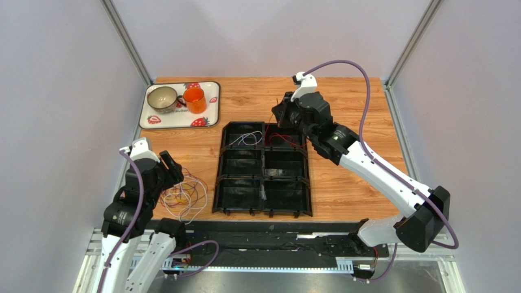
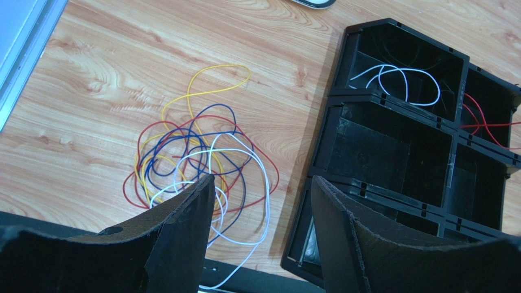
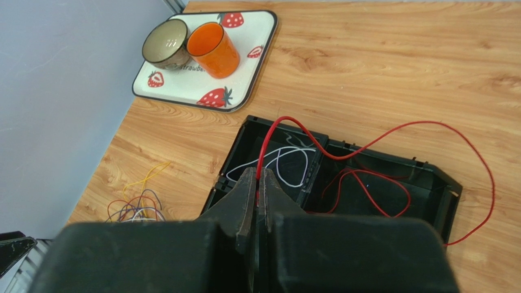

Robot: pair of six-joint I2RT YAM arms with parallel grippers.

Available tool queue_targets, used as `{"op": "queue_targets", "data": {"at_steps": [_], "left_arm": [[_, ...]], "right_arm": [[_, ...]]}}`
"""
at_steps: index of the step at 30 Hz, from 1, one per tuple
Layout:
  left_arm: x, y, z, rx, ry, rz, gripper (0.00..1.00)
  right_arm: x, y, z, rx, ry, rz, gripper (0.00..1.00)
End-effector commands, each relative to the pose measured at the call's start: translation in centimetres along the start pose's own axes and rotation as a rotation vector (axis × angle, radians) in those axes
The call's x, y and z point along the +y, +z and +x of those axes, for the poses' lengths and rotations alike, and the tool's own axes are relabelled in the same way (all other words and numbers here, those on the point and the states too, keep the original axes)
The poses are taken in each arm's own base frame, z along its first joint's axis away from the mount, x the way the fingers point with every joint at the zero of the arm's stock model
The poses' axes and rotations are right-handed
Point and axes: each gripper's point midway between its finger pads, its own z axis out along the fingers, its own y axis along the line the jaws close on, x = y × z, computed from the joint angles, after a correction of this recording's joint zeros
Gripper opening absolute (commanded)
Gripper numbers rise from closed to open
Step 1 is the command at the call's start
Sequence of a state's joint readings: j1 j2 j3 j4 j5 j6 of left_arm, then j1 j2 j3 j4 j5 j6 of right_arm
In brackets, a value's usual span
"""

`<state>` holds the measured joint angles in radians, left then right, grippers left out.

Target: Untangle the cables

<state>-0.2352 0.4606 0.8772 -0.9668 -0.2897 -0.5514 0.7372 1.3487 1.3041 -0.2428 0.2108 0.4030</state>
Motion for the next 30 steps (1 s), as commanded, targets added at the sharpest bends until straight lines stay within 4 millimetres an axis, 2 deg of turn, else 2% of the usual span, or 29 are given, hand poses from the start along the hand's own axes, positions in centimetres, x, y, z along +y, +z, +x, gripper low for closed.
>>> {"op": "queue_targets", "data": {"at_steps": [1, 5, 7, 11, 18, 22, 26, 30], "left_arm": [[-0.3, 0.0, -0.9, -0.038, -0.001, 0.015, 0.68], [-0.3, 0.0, -0.9, -0.036, 0.0, 0.014, 0.68], [-0.3, 0.0, -0.9, -0.036, 0.0, 0.012, 0.68], [-0.2, 0.0, -0.9, -0.039, -0.002, 0.01, 0.68], [-0.3, 0.1, -0.8, -0.029, 0.002, 0.009, 0.67], [-0.2, 0.1, -0.7, -0.027, 0.001, 0.006, 0.67], [-0.2, 0.2, -0.7, -0.025, 0.002, 0.004, 0.67], [-0.3, 0.3, -0.7, -0.022, 0.003, 0.003, 0.66]], "right_arm": [[1.5, 0.5, -0.1, -0.009, 0.069, -0.059, 0.0], [2.7, 0.5, -0.2, -0.007, 0.079, -0.127, 0.0], [2.7, 0.5, -0.2, -0.007, 0.081, -0.127, 0.0], [0.3, 0.5, 0.4, -0.022, 0.072, -0.023, 0.0], [-5.1, 0.4, 2.8, -0.002, 0.058, 0.18, 0.0], [-8.0, -0.1, 2.5, -0.034, 0.038, 0.328, 0.0], [-9.7, -0.3, 2.5, -0.042, 0.026, 0.424, 0.0], [-10.2, 0.6, 4.1, 0.001, 0.019, 0.45, 0.0]]}}
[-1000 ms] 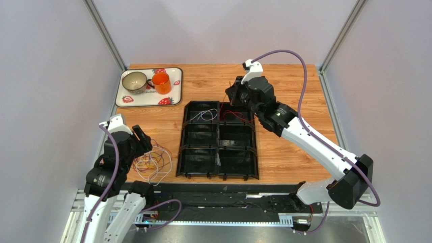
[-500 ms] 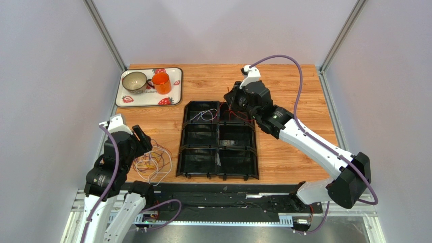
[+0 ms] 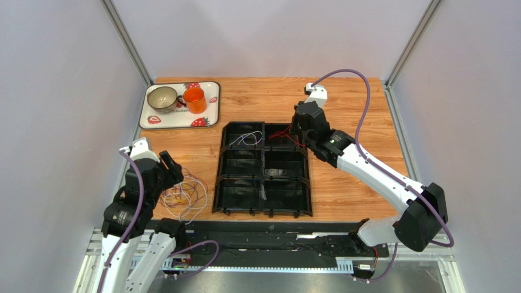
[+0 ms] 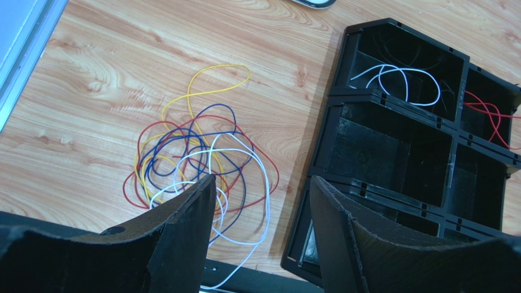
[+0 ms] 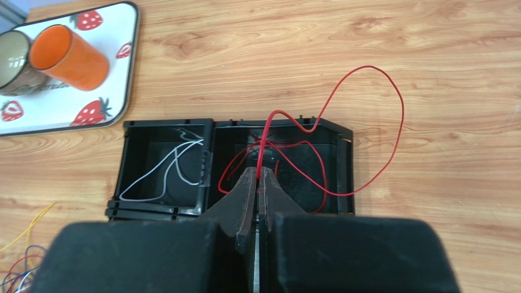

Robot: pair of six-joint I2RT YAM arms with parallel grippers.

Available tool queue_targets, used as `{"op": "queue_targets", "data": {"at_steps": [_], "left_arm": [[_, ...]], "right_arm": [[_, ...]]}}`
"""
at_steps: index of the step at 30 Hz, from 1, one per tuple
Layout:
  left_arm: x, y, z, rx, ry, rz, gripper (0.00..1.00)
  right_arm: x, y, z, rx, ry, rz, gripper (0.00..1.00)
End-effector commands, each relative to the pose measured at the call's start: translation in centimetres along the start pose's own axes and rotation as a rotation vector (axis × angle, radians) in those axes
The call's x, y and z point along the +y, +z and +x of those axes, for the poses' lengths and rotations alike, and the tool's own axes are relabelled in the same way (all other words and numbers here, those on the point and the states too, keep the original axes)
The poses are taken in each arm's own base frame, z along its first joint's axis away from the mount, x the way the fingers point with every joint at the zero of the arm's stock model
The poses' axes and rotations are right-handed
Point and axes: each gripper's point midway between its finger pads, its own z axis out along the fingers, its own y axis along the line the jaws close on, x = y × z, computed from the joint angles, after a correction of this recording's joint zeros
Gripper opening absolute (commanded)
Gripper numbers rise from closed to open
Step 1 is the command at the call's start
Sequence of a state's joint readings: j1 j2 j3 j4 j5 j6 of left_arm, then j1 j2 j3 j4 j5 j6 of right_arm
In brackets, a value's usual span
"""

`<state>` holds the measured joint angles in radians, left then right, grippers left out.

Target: Untangle the cables

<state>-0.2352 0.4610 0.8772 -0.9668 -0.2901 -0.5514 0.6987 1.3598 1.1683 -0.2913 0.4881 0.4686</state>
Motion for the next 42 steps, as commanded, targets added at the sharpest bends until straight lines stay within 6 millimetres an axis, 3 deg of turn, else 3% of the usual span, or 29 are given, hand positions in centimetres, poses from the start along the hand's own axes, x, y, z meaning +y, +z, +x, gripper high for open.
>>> {"op": "queue_targets", "data": {"at_steps": [1, 9, 17, 23, 32, 42], "left_arm": [[-0.2, 0.3, -0.7, -0.021, 0.004, 0.001, 0.66], [-0.3, 0.4, -0.6, -0.014, 0.007, 0.001, 0.66], [-0.3, 0.4, -0.6, -0.017, 0.005, 0.002, 0.66], [-0.3, 0.4, -0.7, -0.018, 0.006, 0.003, 0.66], [-0.3, 0.3, -0.7, -0.02, 0.005, 0.006, 0.66], [-0.4, 0.5, -0.6, -0.016, 0.009, 0.007, 0.66]], "right_arm": [[-1.1, 0.9, -0.1, -0.015, 0.017, 0.087, 0.0], [1.1, 2.8, 2.8, 0.084, 0.029, 0.019, 0.0], [3.6, 4.3, 7.1, 0.215, 0.095, -0.083, 0.0], [5.7, 5.2, 8.7, 0.271, 0.129, -0.161, 0.0], [6.0, 7.8, 11.6, 0.33, 0.104, -0.137, 0.0], [6.1, 9.3, 11.8, 0.342, 0.032, -0.117, 0.0]]}}
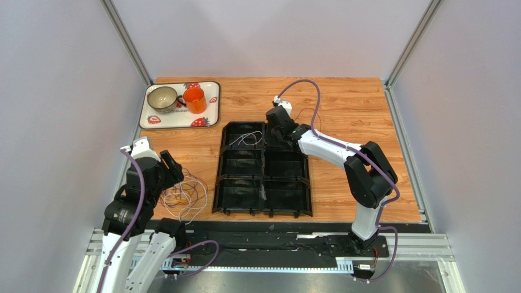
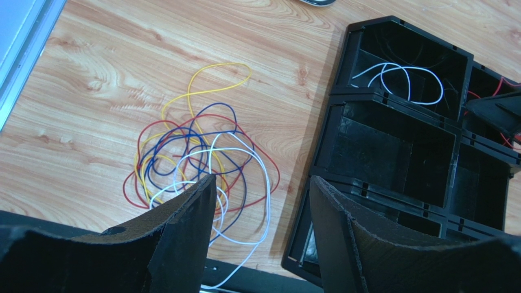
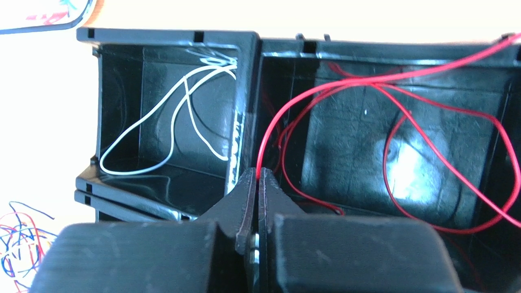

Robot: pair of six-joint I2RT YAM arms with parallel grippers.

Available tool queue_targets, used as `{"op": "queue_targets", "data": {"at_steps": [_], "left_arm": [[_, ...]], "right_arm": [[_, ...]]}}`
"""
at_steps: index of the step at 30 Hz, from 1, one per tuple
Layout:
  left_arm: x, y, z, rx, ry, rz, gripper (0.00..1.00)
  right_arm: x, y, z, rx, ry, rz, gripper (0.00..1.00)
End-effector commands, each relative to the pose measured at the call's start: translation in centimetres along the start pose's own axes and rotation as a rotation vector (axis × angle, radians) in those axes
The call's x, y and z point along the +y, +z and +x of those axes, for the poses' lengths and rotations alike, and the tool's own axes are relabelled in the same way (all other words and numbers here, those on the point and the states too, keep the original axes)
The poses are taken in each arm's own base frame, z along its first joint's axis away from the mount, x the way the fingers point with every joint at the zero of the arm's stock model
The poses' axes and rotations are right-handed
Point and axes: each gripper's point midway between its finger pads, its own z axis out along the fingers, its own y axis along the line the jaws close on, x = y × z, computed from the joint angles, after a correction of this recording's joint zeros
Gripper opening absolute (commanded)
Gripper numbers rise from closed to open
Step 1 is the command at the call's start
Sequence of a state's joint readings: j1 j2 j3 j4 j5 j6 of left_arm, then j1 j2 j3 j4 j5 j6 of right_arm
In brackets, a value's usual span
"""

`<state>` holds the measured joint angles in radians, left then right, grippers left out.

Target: Untangle the cables

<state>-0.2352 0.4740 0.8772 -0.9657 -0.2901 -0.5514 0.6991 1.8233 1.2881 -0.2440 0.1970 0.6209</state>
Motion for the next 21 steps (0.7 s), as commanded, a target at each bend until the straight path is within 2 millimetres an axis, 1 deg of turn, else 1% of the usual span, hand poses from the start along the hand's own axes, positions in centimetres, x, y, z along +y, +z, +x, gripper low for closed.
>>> {"op": "queue_targets", "data": {"at_steps": [1, 2, 3, 5, 6, 8, 9, 11, 12, 15, 16, 17, 18, 21], "left_arm": [[-0.4, 0.2, -0.7, -0.024, 0.006, 0.012, 0.66], [-0.4, 0.2, -0.7, -0.024, 0.006, 0.012, 0.66], [-0.4, 0.2, -0.7, -0.026, 0.006, 0.012, 0.66], [-0.4, 0.2, -0.7, -0.026, 0.006, 0.012, 0.66], [-0.3, 0.2, -0.7, -0.026, 0.006, 0.012, 0.66], [-0.3, 0.2, -0.7, -0.026, 0.007, 0.011, 0.66], [-0.4, 0.2, -0.8, -0.028, 0.007, 0.012, 0.66], [-0.3, 0.2, -0.8, -0.028, 0.007, 0.008, 0.66], [-0.3, 0.2, -0.8, -0.029, 0.007, 0.009, 0.66], [-0.2, 0.2, -0.8, -0.033, 0.005, 0.006, 0.66], [-0.2, 0.1, -0.8, -0.034, 0.004, 0.006, 0.66], [-0.2, 0.1, -0.8, -0.034, 0.004, 0.006, 0.66], [-0.2, 0.1, -0.8, -0.035, 0.004, 0.005, 0.66], [-0.2, 0.2, -0.8, -0.033, 0.005, 0.004, 0.66]], "right_arm": [[1.5, -0.6, -2.4, -0.051, -0.033, -0.02, 0.01], [1.2, -0.8, -2.4, -0.053, -0.038, -0.004, 0.04], [1.5, -1.3, -2.6, -0.065, -0.044, -0.008, 0.11], [1.1, -1.8, -2.7, -0.077, -0.06, 0.012, 0.15], [1.3, -2.3, -2.8, -0.085, -0.069, 0.008, 0.19], [1.1, -2.8, -2.7, -0.088, -0.092, 0.024, 0.22], [1.2, -3.0, -2.8, -0.09, -0.099, 0.024, 0.27], [1.2, -3.6, -2.8, -0.089, -0.118, 0.032, 0.31], [1.2, -3.8, -2.8, -0.091, -0.121, 0.034, 0.36], [1.1, -5.2, -3.8, -0.115, -0.128, 0.044, 0.41], [1.2, -6.0, -4.5, -0.131, -0.13, 0.042, 0.43], [1.0, -6.4, -5.1, -0.148, -0.144, 0.05, 0.46], [1.3, -6.9, -5.7, -0.163, -0.146, 0.049, 0.48], [0.8, -8.1, -7.1, -0.19, -0.174, 0.083, 0.54]]}}
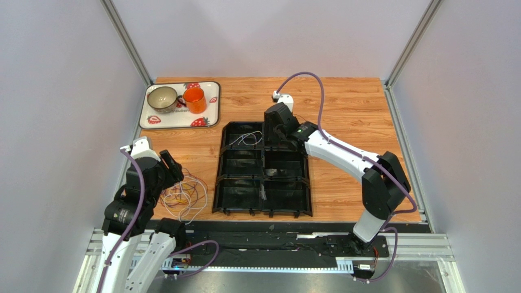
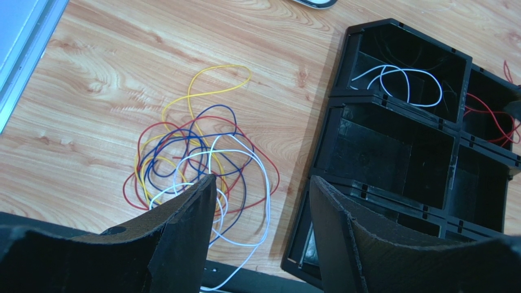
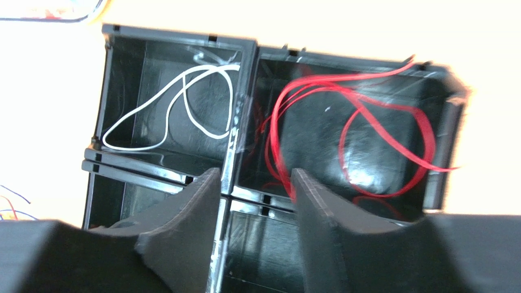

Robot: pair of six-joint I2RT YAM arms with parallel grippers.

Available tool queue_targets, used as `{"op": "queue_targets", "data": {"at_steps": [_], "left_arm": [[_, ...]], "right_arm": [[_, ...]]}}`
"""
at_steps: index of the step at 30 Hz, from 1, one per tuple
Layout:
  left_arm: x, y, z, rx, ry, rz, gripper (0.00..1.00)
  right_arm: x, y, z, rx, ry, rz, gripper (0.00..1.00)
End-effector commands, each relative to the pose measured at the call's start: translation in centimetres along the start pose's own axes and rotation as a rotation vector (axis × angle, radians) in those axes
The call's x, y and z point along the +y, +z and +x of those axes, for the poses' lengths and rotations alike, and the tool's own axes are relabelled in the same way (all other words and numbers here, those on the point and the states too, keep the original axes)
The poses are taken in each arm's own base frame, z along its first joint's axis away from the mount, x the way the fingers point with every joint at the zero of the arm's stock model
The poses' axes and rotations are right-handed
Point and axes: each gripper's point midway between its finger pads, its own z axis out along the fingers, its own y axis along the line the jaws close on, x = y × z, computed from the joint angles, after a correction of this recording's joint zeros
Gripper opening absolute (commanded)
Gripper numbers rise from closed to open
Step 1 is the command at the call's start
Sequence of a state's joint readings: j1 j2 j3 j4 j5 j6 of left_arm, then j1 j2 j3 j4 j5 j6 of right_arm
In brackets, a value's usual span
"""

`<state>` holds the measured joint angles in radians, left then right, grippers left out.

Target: Untangle the cables

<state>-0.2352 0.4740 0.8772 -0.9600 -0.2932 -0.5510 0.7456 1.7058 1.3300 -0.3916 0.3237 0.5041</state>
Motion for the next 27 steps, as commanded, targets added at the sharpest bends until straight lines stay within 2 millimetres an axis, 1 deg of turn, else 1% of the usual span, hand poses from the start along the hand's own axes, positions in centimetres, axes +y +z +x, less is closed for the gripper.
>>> {"op": "queue_targets", "data": {"at_steps": [1, 2, 5, 6, 7, 8, 9, 10, 11, 12, 13, 14, 15, 16, 17, 18, 19, 20, 21, 22, 25, 26, 27], "left_arm": [[-0.2, 0.1, -0.7, -0.027, 0.006, 0.004, 0.66], [-0.1, 0.1, -0.7, -0.028, 0.006, 0.003, 0.66], [-0.1, 0.1, -0.7, -0.028, 0.004, 0.002, 0.66], [-0.1, 0.1, -0.7, -0.028, 0.004, 0.002, 0.66], [-0.1, 0.1, -0.7, -0.028, 0.004, 0.002, 0.66], [-0.1, 0.2, -0.7, -0.027, 0.005, 0.001, 0.66], [-0.1, 0.2, -0.7, -0.027, 0.005, 0.001, 0.66], [-0.1, 0.2, -0.7, -0.027, 0.005, 0.001, 0.66], [-0.1, 0.2, -0.7, -0.025, 0.006, -0.001, 0.66], [-0.1, 0.2, -0.7, -0.025, 0.007, -0.001, 0.66], [-0.1, 0.3, -0.6, -0.022, 0.008, -0.002, 0.66], [-0.1, 0.3, -0.6, -0.021, 0.009, -0.003, 0.66], [-0.1, 0.3, -0.6, -0.019, 0.009, -0.003, 0.66], [-0.1, 0.4, -0.6, -0.017, 0.009, -0.003, 0.66], [-0.1, 0.4, -0.6, -0.016, 0.01, -0.003, 0.66], [-0.2, 0.4, -0.6, -0.015, 0.01, -0.004, 0.66], [-0.2, 0.4, -0.6, -0.013, 0.012, -0.003, 0.66], [-0.2, 0.5, -0.5, -0.011, 0.012, -0.006, 0.66], [-0.1, 0.5, -0.6, -0.012, 0.012, -0.007, 0.66], [-0.1, 0.5, -0.5, -0.01, 0.012, -0.008, 0.66], [-0.1, 0.5, -0.5, -0.009, 0.013, -0.009, 0.66], [-0.1, 0.5, -0.5, -0.008, 0.013, -0.011, 0.66], [-0.1, 0.6, -0.5, -0.005, 0.014, -0.011, 0.66]], "right_arm": [[-0.3, -3.3, -5.6, -0.136, -0.027, 0.035, 0.55], [-0.7, -3.6, -5.9, -0.142, -0.031, 0.052, 0.58], [-1.5, -3.6, -7.1, -0.143, -0.032, 0.076, 0.61], [-2.2, -3.2, -7.3, -0.136, -0.032, 0.095, 0.61], [-2.8, -3.4, -8.1, -0.146, -0.026, 0.125, 0.61], [-3.4, -3.3, -8.5, -0.148, -0.017, 0.142, 0.61], [-4.8, -2.8, -9.1, -0.149, 0.006, 0.168, 0.61], [-5.4, -2.5, -9.2, -0.134, 0.036, 0.172, 0.61], [-5.8, -2.5, -10.2, -0.141, 0.067, 0.171, 0.59], [-7.7, -1.6, -10.6, -0.127, 0.109, 0.199, 0.59], [-8.2, -1.3, -10.4, -0.097, 0.137, 0.189, 0.57], [-10.0, -1.2, -11.8, -0.108, 0.186, 0.21, 0.57], [-10.9, -0.7, -11.9, -0.094, 0.206, 0.217, 0.56], [-11.3, 0.4, -11.2, -0.046, 0.217, 0.204, 0.53], [-12.8, 0.7, -12.0, -0.045, 0.247, 0.212, 0.49], [-13.1, 1.1, -11.9, -0.03, 0.249, 0.203, 0.47], [-13.5, 2.0, -11.2, 0.003, 0.243, 0.2, 0.45], [-14.2, 2.2, -11.2, 0.012, 0.227, 0.213, 0.45], [-14.5, 2.6, -10.7, 0.031, 0.21, 0.224, 0.45], [-15.0, 3.5, -9.8, 0.064, 0.189, 0.238, 0.45], [-16.3, 4.6, -8.6, 0.115, 0.136, 0.289, 0.45], [-16.8, 5.5, -7.6, 0.149, 0.119, 0.311, 0.45], [-17.1, 5.7, -7.4, 0.159, 0.113, 0.325, 0.44]]}}
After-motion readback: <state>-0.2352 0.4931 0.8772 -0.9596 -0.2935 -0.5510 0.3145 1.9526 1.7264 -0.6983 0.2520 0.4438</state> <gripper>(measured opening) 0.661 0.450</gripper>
